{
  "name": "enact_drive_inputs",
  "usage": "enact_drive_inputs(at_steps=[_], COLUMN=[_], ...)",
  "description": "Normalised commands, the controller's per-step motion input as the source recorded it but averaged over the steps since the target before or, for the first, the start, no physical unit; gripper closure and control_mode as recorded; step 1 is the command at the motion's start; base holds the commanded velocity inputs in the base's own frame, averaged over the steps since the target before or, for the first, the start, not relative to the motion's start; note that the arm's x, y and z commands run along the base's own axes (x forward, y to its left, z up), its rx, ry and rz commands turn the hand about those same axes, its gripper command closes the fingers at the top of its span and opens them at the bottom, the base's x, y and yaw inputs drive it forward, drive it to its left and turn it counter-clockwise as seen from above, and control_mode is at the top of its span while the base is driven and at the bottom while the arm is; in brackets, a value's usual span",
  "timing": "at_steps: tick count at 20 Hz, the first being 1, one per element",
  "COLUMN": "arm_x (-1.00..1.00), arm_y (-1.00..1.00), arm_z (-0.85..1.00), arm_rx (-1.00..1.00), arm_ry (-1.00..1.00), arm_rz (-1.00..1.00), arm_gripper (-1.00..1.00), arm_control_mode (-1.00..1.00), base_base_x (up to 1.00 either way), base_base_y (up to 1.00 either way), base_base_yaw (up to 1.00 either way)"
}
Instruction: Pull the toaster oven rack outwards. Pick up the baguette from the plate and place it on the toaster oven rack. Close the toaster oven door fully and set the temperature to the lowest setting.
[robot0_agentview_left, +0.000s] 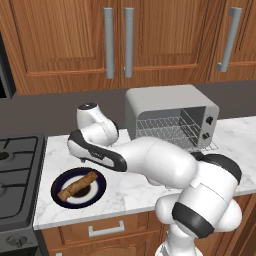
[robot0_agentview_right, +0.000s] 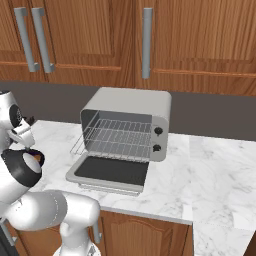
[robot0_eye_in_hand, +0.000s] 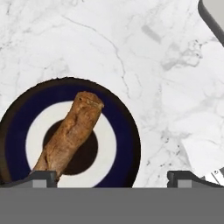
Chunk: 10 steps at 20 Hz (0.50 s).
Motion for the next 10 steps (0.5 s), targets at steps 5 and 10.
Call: enact_drive_inputs(at_steps=[5,10], arm_x=[0.01,0.2], arm_y=[0.07,0.03], arm_z=[-0.06,-0.14], arm_rx=[0.01,0.01], arm_ry=[-0.03,0.0], arm_rz=[-0.04,-0.06], arm_gripper=[-1.0,-1.0], arm_control_mode=[-1.0,-1.0], base_base_x=[0.0,0.0], base_base_y=[0.0,0.0], base_base_yaw=[0.0,0.0])
